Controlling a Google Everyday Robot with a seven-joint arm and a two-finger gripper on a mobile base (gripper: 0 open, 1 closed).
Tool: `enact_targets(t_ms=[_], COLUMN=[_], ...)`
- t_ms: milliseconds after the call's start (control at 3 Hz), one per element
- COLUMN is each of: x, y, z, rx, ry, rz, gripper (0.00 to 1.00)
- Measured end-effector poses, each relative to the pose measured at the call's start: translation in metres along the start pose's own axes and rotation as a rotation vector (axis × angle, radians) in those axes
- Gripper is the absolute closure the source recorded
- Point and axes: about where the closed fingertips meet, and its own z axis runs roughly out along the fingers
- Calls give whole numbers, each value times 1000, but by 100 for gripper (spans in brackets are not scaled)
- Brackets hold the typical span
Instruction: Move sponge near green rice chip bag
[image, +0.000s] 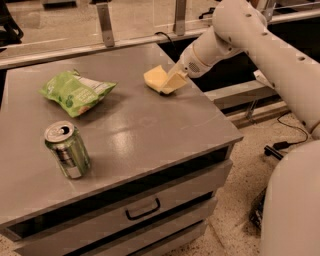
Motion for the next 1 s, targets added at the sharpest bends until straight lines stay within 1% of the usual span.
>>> enact_targets(t_ms=[333, 667, 1000], x=[-17, -39, -57], y=[-5, 2, 9], z=[-18, -24, -19], rx=[-1, -28, -65], ry=[-14, -16, -21], rz=[-20, -65, -101], gripper=[100, 100, 100])
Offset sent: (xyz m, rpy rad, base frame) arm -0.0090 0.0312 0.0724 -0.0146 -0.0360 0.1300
